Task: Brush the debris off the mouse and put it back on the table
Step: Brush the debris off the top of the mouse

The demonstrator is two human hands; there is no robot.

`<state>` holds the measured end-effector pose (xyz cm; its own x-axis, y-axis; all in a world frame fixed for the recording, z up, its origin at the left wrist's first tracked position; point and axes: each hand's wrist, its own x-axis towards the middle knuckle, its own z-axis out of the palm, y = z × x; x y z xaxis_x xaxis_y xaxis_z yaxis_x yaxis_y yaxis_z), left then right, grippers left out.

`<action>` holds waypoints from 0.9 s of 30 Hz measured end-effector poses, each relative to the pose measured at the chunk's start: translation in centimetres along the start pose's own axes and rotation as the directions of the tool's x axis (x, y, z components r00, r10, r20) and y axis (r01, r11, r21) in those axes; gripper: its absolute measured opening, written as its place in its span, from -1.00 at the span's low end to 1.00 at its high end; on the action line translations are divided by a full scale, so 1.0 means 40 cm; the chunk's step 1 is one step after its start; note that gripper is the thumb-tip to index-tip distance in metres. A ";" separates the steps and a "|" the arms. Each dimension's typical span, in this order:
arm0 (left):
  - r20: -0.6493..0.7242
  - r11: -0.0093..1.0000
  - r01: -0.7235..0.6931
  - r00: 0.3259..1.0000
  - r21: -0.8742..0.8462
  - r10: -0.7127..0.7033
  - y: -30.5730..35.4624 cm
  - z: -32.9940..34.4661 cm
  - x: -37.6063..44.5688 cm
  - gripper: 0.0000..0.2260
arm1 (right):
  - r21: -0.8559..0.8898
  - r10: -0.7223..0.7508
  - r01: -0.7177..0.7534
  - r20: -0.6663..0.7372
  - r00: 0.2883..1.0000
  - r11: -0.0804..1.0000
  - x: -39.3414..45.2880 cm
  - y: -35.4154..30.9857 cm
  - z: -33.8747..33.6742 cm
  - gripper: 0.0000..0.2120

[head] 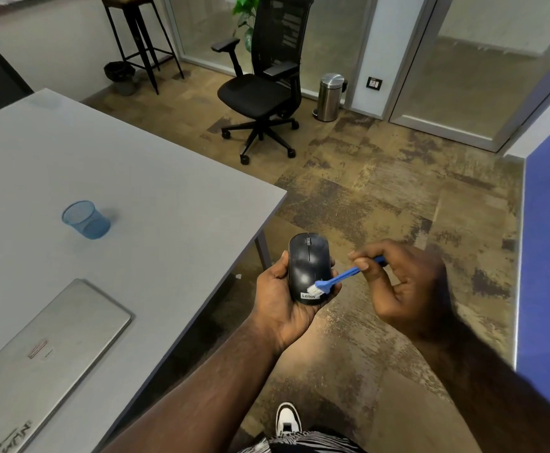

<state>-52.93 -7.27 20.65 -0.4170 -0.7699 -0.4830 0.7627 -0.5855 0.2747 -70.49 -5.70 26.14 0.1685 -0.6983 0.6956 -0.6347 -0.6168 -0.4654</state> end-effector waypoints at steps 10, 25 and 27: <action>0.072 0.998 0.028 0.997 0.058 -0.032 0.002 -0.001 0.000 -0.48 | -0.098 0.166 -0.179 -0.127 0.978 0.979 0.042 0.033 0.002 -0.85; 0.063 0.996 0.043 0.997 0.073 -0.048 0.000 0.006 -0.004 -0.48 | -0.050 0.220 -0.224 -0.076 0.972 0.973 0.051 0.045 0.002 -0.85; 0.060 0.996 0.049 0.997 0.077 -0.054 -0.001 0.006 -0.005 -0.48 | -0.061 0.232 -0.239 -0.099 0.968 0.969 0.056 0.046 0.003 -0.85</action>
<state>-53.00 -7.13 20.93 -0.4861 -0.7513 -0.4465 0.7010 -0.6403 0.3142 -71.20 -8.45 26.77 -0.0586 -0.7830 0.6192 -0.7011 -0.4093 -0.5839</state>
